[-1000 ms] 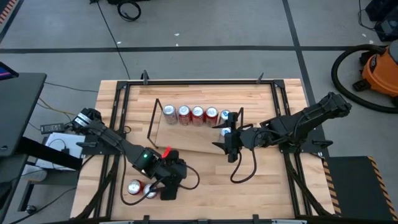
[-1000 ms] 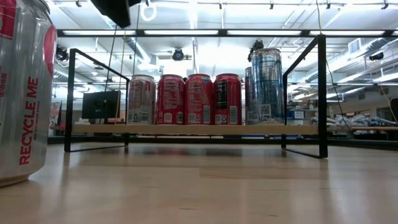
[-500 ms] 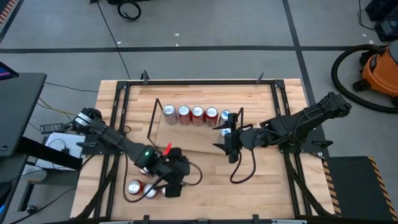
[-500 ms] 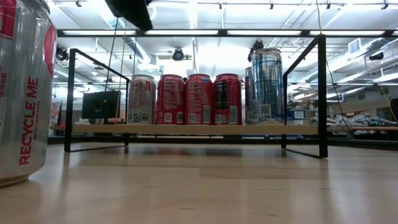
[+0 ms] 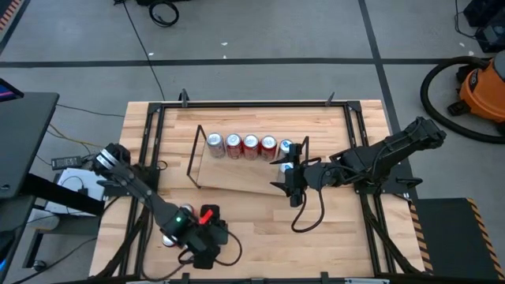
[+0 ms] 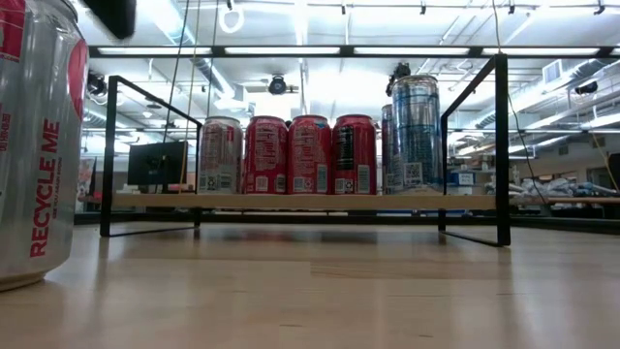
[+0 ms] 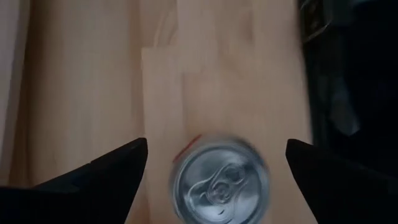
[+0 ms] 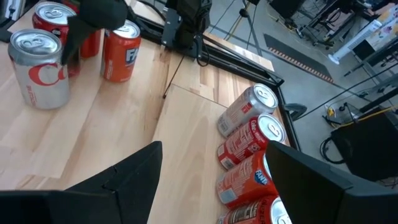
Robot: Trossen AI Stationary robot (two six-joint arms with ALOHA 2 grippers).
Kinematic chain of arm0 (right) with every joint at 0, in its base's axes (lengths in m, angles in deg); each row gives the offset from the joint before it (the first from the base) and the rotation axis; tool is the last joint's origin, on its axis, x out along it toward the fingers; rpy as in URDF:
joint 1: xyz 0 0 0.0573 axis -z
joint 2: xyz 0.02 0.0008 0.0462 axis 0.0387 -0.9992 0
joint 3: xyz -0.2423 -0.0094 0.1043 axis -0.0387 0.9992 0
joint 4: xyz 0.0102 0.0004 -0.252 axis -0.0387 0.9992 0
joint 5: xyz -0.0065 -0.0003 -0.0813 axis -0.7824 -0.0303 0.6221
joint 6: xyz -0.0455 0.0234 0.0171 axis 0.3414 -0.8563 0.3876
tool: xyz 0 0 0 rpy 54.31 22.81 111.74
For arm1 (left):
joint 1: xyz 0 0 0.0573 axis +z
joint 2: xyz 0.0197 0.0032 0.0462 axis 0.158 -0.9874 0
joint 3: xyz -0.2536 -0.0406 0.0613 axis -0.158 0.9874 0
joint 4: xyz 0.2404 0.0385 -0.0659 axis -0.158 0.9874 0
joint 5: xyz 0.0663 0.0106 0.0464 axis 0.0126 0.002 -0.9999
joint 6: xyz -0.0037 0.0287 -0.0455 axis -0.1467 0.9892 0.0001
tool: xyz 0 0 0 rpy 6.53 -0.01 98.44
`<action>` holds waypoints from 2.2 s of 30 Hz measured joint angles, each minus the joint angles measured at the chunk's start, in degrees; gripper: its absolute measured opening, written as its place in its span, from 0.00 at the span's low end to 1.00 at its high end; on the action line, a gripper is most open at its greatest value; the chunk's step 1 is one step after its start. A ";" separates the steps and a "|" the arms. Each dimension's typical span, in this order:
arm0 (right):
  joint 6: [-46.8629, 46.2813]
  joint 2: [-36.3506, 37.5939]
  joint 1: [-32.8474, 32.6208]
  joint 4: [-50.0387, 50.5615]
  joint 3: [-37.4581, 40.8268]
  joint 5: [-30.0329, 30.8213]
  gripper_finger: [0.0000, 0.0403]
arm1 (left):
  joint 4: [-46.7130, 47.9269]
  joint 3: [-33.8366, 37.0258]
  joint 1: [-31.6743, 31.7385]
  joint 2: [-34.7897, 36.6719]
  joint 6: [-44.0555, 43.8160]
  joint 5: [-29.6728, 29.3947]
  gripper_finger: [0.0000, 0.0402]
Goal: Place canned beverage on shelf
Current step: Put the red-silver soda can on the shelf aligned with the other red-silver soda can
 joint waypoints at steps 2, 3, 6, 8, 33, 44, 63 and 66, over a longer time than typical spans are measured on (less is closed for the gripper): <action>0.00 0.00 0.00 -0.04 0.02 0.00 0.74 | 0.34 0.02 -0.71 -1.23 -0.01 -0.18 0.98; -0.04 0.00 0.00 0.01 0.02 0.00 0.74 | -0.35 0.02 -0.85 -1.71 -0.02 -0.26 0.98; -0.02 -0.02 0.00 -0.01 0.04 0.00 0.74 | -0.42 0.00 -0.95 -2.65 -0.16 -0.19 0.98; -0.01 -0.03 0.00 0.05 0.04 -0.02 0.74 | -0.01 0.00 -0.95 -2.83 -0.55 -0.19 0.98; 0.14 -0.04 0.00 0.03 0.04 -0.02 0.74 | 4.24 -0.04 1.52 -8.03 -1.56 1.31 0.94; 0.17 -0.04 0.00 0.07 0.04 -0.02 0.74 | 8.76 -0.13 4.60 -7.82 -1.38 4.57 0.76; 0.24 -0.04 0.00 1.02 0.04 -0.01 0.74 | 32.54 -12.28 9.38 -6.39 10.37 -1.38 0.77; 0.23 -0.04 0.00 1.42 0.04 0.00 0.74 | 30.99 -12.16 11.12 -4.31 11.27 -2.61 0.77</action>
